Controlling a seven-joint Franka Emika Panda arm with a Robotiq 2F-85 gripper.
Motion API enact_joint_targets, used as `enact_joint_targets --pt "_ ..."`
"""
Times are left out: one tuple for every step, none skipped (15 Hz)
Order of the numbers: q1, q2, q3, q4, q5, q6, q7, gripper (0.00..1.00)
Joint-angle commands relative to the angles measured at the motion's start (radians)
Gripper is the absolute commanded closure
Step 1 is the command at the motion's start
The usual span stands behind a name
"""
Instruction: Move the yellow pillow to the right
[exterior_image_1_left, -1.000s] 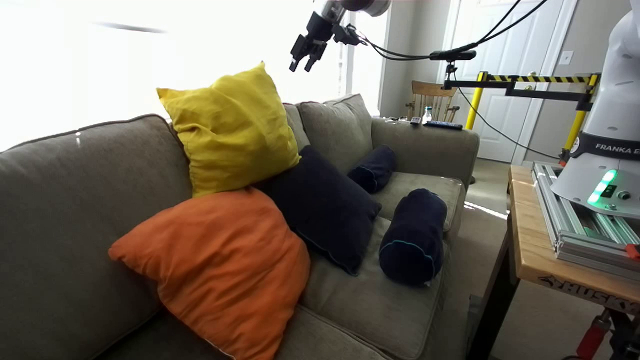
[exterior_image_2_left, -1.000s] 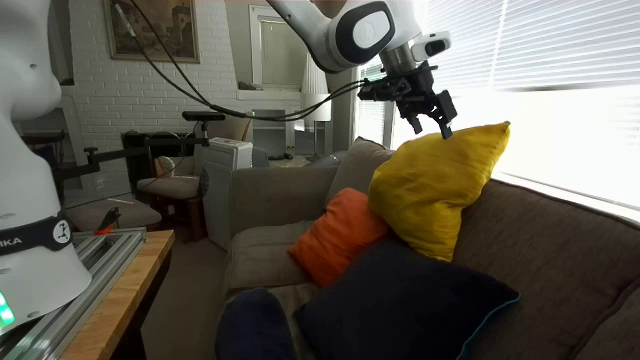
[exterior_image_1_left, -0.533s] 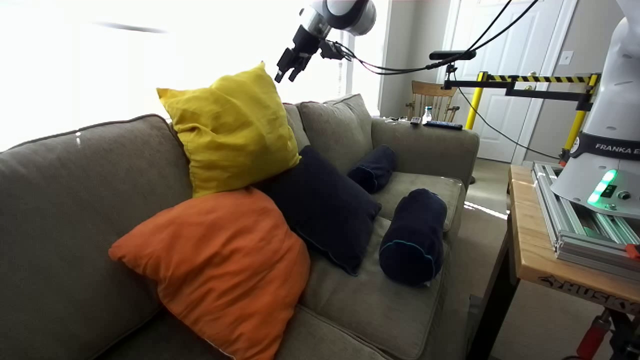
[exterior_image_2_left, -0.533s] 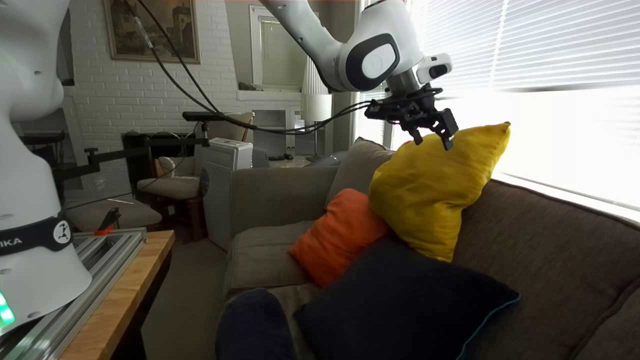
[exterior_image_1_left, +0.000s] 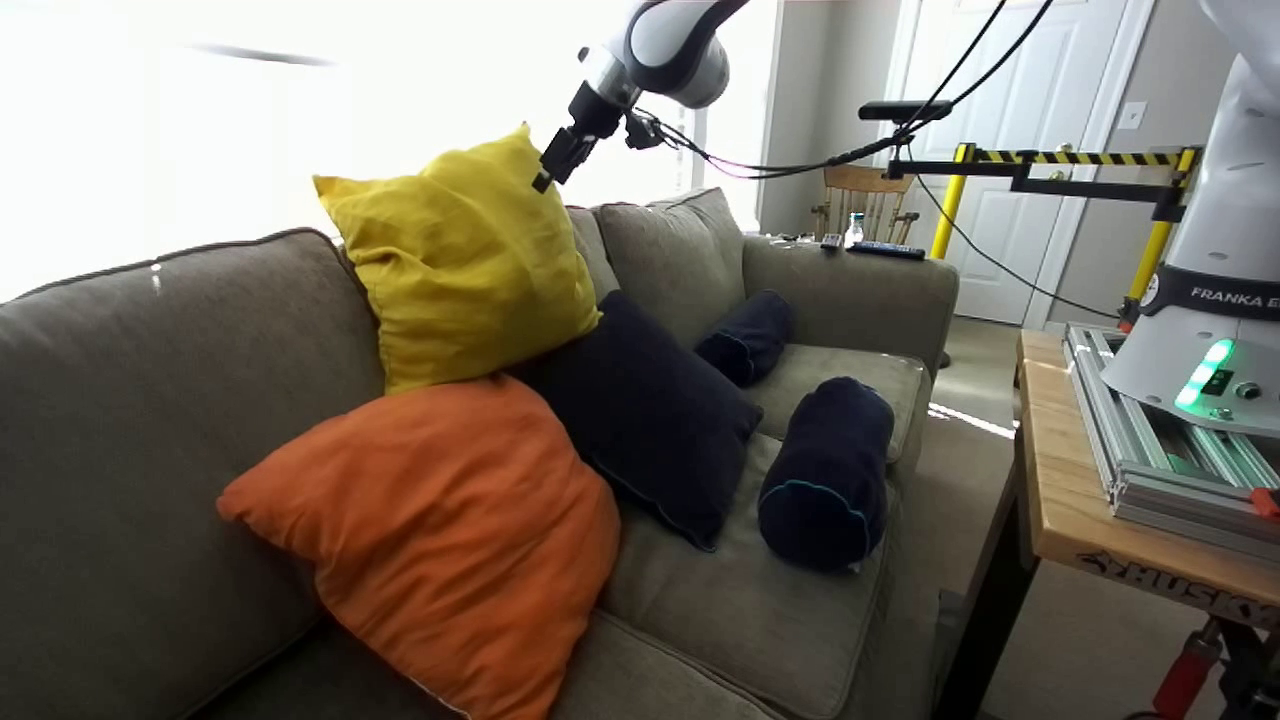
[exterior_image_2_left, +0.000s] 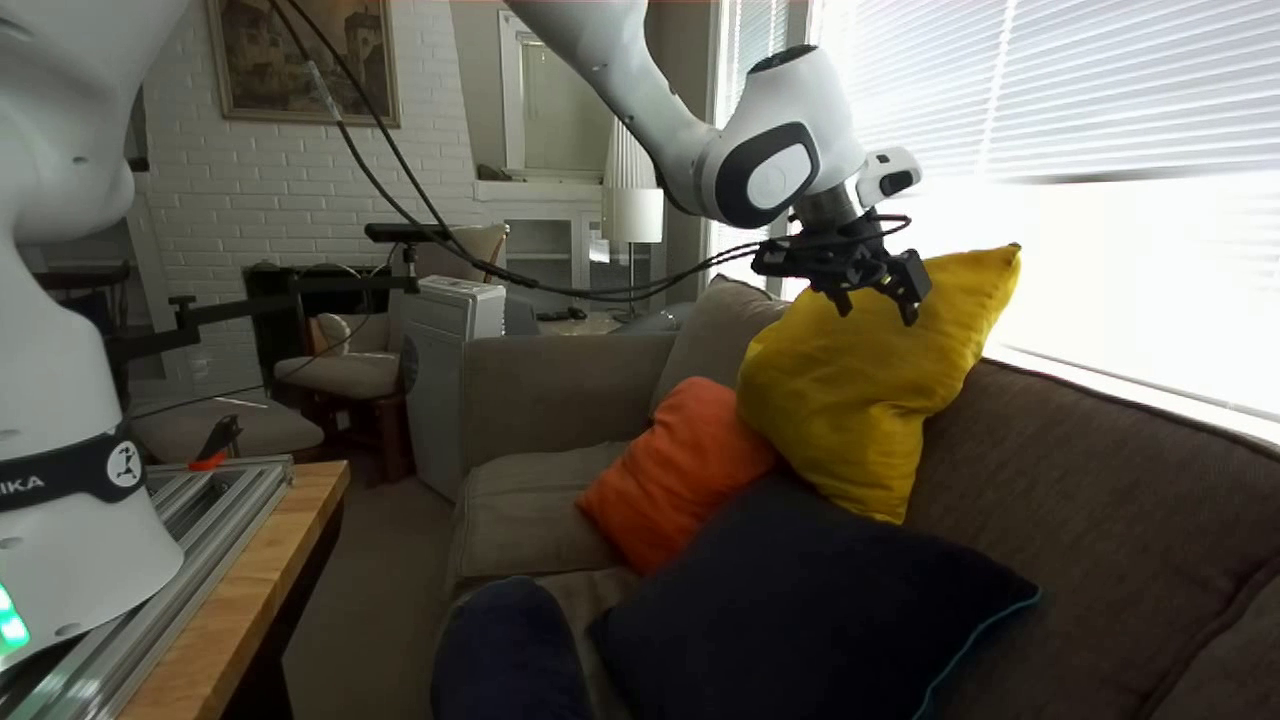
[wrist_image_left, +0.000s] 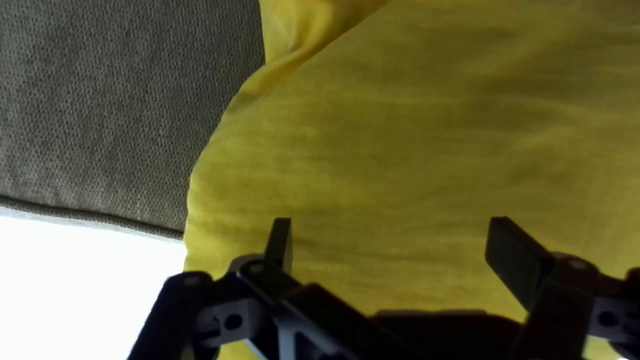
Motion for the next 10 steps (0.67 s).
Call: enact_joint_targets --pt "-0.035 0.106 0.041 0.119 -0.012 0.011 -0.082 0.0" --pt "-0.037 0.128 0.041 0.14 -0.014 0.011 -0.09 0.0" --pt "-0.036 0.145 0.039 0.159 -0.017 0.009 -0.094 0.0" --pt "-0.038 0.165 0.04 0.182 -0.016 0.005 -0.099 0.0" --pt "-0.039 0.183 0.041 0.203 -0.017 -0.001 -0.105 0.0" --pt "-0.039 0.199 0.04 0.221 -0.019 -0.004 -0.108 0.0" --pt "-0.038 0.219 0.039 0.245 -0.02 -0.011 -0.109 0.0" --pt "-0.038 0.237 0.04 0.269 -0.02 -0.015 -0.111 0.18" --pt "-0.034 0.257 0.036 0.294 -0.021 -0.02 -0.108 0.28" --pt "-0.032 0.275 0.035 0.321 -0.021 -0.031 -0.107 0.34"
